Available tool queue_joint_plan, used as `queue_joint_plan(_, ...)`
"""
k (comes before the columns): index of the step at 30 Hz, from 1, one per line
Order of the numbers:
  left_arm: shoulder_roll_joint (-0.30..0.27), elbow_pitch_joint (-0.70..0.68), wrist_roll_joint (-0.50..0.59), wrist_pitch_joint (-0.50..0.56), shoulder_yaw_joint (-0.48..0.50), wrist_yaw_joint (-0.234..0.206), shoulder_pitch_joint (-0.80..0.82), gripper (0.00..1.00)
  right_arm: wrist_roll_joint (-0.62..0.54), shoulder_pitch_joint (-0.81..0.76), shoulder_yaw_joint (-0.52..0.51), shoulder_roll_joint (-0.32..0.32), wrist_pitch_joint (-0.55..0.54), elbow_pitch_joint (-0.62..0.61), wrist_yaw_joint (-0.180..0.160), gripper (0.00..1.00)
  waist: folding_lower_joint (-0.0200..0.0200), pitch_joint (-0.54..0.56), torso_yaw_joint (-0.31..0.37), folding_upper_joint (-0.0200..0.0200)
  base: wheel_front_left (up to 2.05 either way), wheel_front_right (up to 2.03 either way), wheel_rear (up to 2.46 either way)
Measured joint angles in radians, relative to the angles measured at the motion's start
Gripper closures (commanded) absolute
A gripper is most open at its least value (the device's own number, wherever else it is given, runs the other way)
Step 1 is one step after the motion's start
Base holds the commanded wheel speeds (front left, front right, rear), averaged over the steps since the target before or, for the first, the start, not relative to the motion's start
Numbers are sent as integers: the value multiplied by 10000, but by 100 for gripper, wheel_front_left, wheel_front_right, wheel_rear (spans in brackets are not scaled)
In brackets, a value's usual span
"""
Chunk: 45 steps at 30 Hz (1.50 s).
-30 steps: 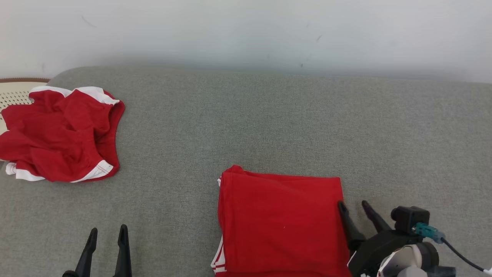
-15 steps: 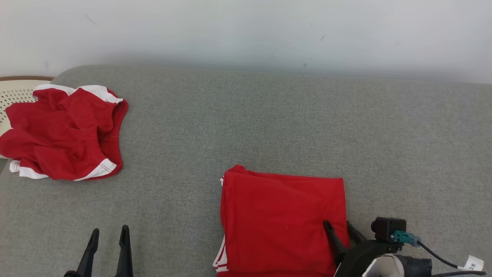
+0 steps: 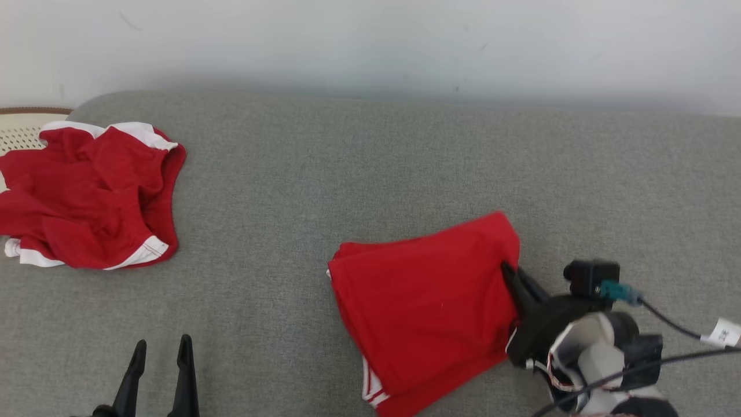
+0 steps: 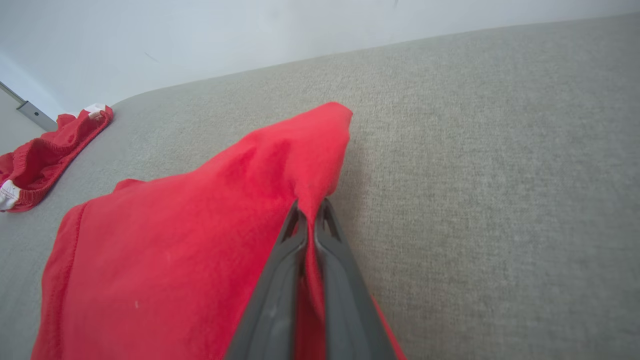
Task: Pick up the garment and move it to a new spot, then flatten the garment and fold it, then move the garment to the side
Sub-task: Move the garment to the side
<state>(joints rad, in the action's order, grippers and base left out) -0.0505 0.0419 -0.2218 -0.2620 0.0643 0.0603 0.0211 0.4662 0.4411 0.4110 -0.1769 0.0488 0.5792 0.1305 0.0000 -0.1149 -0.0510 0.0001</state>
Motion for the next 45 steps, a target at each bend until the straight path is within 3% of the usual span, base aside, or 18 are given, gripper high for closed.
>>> queue_joint_plan(9, -2, -660, -81, -2, -107, -4, 459, 0, -6, 2288, -65, -1089, -140, 512, 0, 100, 1, -753, 49, 0, 0, 0, 0)
queue_joint_plan(27, 0, -2732, 489, 0, -119, 261, 1593, 0, -56, 5727, 328, -4234, -502, 2059, 0, 100, 3, -3256, 363, 1, 0, 0, 0)
queue_joint_plan(45, -249, -4102, 957, 0, 2, 424, 1752, 0, -182, 7413, 1471, -6006, -849, 2754, 4, 100, 1, -4630, 1065, 1, 0, 0, 0)
